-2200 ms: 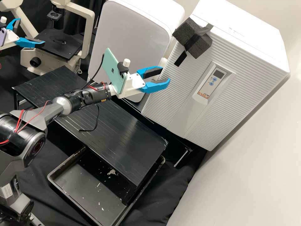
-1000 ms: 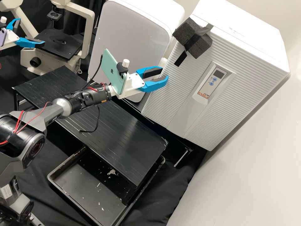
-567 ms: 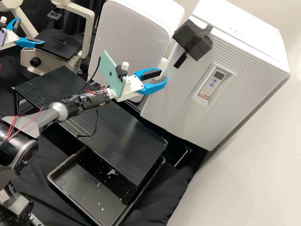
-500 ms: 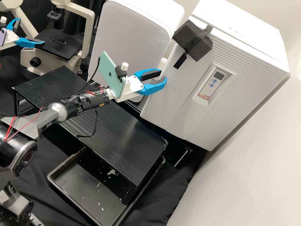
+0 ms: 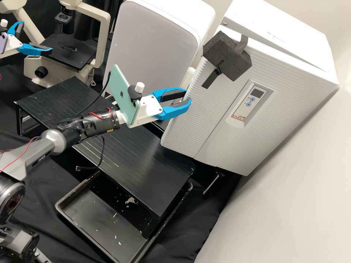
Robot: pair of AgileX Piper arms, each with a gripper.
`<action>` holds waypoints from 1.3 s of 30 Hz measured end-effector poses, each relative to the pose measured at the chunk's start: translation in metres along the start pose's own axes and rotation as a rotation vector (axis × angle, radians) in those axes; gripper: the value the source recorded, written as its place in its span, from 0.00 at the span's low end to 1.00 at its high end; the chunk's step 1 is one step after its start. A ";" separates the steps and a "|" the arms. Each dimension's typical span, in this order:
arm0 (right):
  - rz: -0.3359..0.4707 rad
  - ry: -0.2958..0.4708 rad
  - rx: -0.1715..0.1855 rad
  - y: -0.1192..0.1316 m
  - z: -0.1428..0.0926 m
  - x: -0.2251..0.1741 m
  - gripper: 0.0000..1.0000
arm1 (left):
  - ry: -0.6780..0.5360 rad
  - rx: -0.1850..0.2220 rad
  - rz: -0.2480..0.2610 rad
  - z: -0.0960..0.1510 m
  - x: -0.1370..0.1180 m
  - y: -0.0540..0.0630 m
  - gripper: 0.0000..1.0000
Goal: Open the incubator door
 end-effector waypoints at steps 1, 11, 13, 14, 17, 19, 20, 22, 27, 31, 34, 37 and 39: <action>0.008 -0.005 0.007 0.003 0.001 -0.002 0.00 | 0.000 0.000 0.000 0.000 0.000 0.000 1.00; 0.071 -0.045 -0.001 0.024 0.016 -0.024 0.00 | 0.000 0.000 0.000 0.000 0.000 0.000 1.00; 0.089 -0.053 0.001 0.028 0.019 -0.027 0.00 | 0.000 0.000 0.000 0.000 0.000 0.000 1.00; 0.100 -0.058 -0.003 0.031 0.021 -0.030 0.00 | 0.000 0.000 0.000 0.000 0.000 0.000 1.00; 0.132 -0.083 -0.011 0.039 0.029 -0.038 0.00 | 0.000 0.000 0.000 0.000 0.000 0.000 1.00; 0.164 -0.095 -0.004 0.046 0.033 -0.043 0.00 | 0.000 0.000 0.000 0.000 0.000 0.000 1.00; 0.179 -0.105 0.005 0.050 0.036 -0.046 0.00 | 0.000 0.000 0.000 0.000 0.000 0.000 1.00; 0.200 -0.131 0.023 0.056 0.042 -0.053 0.00 | 0.000 0.000 0.000 0.000 0.000 0.000 1.00; 0.234 -0.141 0.037 0.067 0.049 -0.062 0.00 | 0.000 0.000 0.000 0.000 0.000 0.000 1.00; 0.241 -0.138 0.043 0.070 0.049 -0.063 0.00 | 0.000 0.000 0.000 0.000 0.000 0.000 1.00; 0.234 -0.134 0.044 0.068 0.048 -0.063 0.00 | 0.000 0.000 0.000 0.000 0.000 0.000 1.00; 0.221 -0.110 0.049 0.065 0.045 -0.064 1.00 | 0.000 0.000 0.000 0.000 0.000 0.000 1.00; 0.213 -0.078 0.062 0.062 0.044 -0.064 1.00 | 0.000 0.000 0.000 0.000 0.000 0.000 1.00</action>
